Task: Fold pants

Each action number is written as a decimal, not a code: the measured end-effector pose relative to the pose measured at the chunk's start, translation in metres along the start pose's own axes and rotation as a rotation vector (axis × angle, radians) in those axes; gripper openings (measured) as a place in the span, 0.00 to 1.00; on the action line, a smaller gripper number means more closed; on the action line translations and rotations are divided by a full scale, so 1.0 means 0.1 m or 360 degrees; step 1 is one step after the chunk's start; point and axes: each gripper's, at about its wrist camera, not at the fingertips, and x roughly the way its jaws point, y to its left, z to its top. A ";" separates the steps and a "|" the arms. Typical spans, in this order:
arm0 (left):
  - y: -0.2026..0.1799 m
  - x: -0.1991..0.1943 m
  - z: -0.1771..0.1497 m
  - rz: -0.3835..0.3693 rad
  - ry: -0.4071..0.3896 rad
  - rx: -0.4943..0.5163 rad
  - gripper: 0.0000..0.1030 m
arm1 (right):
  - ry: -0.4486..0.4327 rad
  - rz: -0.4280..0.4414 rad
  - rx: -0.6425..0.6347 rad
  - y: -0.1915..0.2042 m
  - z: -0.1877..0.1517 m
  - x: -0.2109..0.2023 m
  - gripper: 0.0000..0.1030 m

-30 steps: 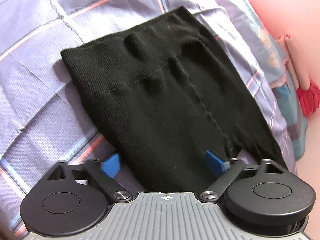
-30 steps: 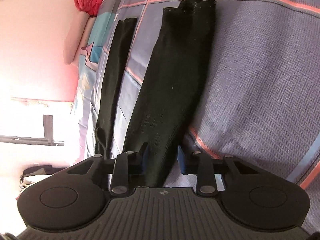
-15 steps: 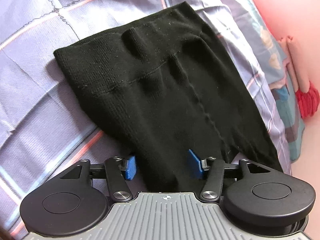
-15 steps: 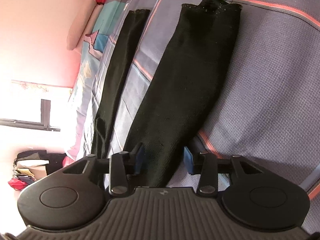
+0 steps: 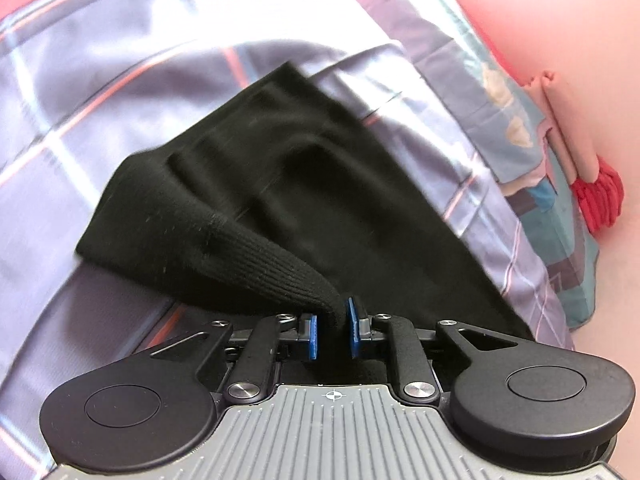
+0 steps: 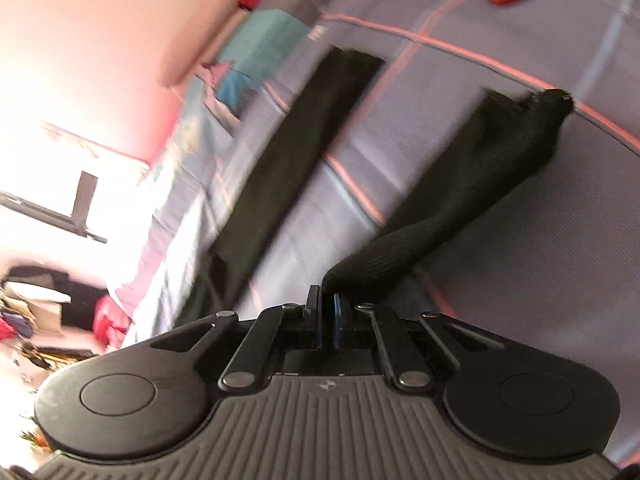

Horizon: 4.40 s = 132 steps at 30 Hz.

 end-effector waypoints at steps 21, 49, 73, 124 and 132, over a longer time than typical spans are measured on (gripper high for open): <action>-0.62 1.13 1.26 -0.0007 0.0197 0.0088 0.96 | -0.0062 -0.0094 -0.0199 0.71 1.40 1.48 0.07; -0.36 1.06 1.18 -0.0022 0.0144 0.0073 1.00 | -0.0381 -0.0724 -0.1151 1.04 1.12 1.29 0.08; 0.02 0.31 0.63 -0.0007 0.0013 0.0171 1.00 | 0.0744 0.0203 -0.2001 2.55 -0.61 3.03 0.06; -0.40 0.51 0.59 0.0041 0.0048 0.0725 1.00 | 0.0586 0.0461 -0.1897 3.53 -1.38 2.85 0.50; -0.62 1.22 0.59 0.0113 0.0171 0.0763 1.00 | 0.0571 0.0082 -0.1662 2.35 -1.11 2.95 0.06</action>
